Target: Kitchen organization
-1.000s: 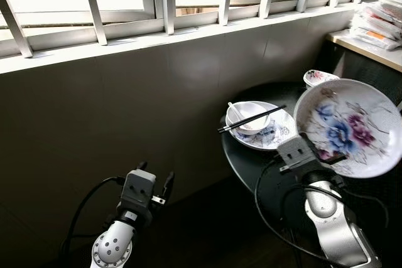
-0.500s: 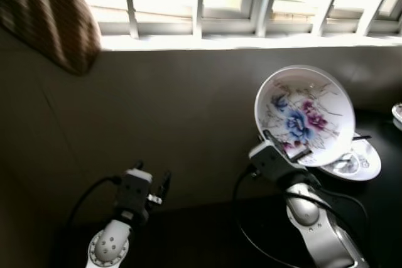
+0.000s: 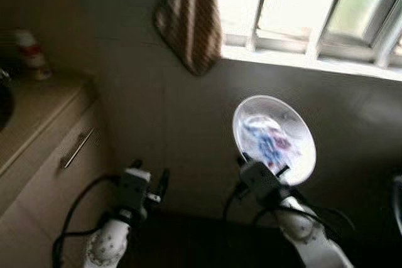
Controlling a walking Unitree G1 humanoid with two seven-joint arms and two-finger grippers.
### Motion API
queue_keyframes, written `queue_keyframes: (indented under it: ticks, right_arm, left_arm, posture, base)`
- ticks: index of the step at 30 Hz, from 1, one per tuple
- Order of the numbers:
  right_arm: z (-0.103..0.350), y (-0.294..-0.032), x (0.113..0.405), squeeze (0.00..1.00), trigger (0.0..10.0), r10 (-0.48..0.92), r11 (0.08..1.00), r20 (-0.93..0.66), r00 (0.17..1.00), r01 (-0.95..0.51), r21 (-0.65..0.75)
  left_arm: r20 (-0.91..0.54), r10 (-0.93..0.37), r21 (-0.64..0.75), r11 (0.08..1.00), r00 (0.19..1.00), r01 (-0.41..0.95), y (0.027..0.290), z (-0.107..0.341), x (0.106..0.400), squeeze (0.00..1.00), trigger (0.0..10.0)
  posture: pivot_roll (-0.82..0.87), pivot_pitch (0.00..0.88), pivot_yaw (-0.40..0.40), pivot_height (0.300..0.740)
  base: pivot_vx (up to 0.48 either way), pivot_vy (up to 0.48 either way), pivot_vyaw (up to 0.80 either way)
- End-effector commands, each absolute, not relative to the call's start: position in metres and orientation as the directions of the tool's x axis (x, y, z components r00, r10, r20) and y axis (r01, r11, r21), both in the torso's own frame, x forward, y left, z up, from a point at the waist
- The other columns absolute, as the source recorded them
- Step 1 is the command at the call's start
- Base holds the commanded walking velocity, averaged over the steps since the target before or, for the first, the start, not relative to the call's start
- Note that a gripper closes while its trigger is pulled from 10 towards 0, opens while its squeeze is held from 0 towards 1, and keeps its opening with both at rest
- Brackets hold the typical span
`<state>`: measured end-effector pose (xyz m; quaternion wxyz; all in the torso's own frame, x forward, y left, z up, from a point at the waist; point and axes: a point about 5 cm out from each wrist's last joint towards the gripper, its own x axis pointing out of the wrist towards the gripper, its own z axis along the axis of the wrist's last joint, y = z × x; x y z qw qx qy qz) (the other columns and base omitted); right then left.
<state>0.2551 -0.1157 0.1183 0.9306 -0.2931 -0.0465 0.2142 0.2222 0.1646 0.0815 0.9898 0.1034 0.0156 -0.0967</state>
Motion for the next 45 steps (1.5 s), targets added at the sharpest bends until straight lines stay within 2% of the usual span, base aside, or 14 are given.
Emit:
queue_keyframes:
  ticks: [1,5,15,24,44,45]
  right_arm:
    - [0.124,-0.128,0.257,0.00,0.0,0.396,0.737,-0.013,0.918,-0.326,-0.592]
    - [0.135,-0.128,0.258,0.00,0.0,0.408,0.711,0.057,0.911,-0.278,-0.647]
    - [0.139,-0.124,0.258,0.00,0.0,0.450,0.673,0.099,0.888,-0.264,-0.691]
    - [0.147,-0.120,0.257,0.00,0.0,0.484,0.657,0.162,0.860,-0.235,-0.717]
    - [0.154,-0.119,0.262,0.00,0.0,0.495,0.633,0.213,0.842,-0.182,-0.752]
    - [0.153,-0.119,0.262,0.00,3.5,0.495,0.632,0.213,0.842,-0.181,-0.754]
  left_arm:
    - [-0.015,-0.222,0.211,0.952,0.975,0.220,0.152,0.087,0.223,0.00,10.0]
    - [0.026,-0.186,0.240,0.955,0.982,0.174,0.156,0.093,0.226,0.00,10.0]
    - [0.153,-0.100,0.288,0.956,0.983,0.053,0.165,0.113,0.232,0.00,10.0]
    - [0.334,0.000,0.352,0.928,0.942,-0.125,0.179,0.141,0.236,0.00,10.0]
    - [0.349,-0.004,0.353,0.927,0.937,-0.128,0.177,0.140,0.238,0.00,10.0]
    - [0.350,-0.005,0.351,0.928,0.937,-0.126,0.177,0.140,0.238,0.00,10.0]
  posture:
    - [0.03,0.000,-0.051,0.740]
    - [0.03,0.000,-0.052,0.740]
    - [0.03,0.000,-0.048,0.740]
    - [0.04,0.000,-0.047,0.740]
    - [0.04,0.000,-0.047,0.740]
    - [0.04,0.000,-0.046,0.740]
  base:
    - [0.000,0.000,0.80]
    - [0.000,0.000,0.80]
    - [0.000,0.000,0.80]
    - [0.000,0.000,0.80]
    - [0.000,0.000,0.80]
    - [0.000,0.000,0.80]
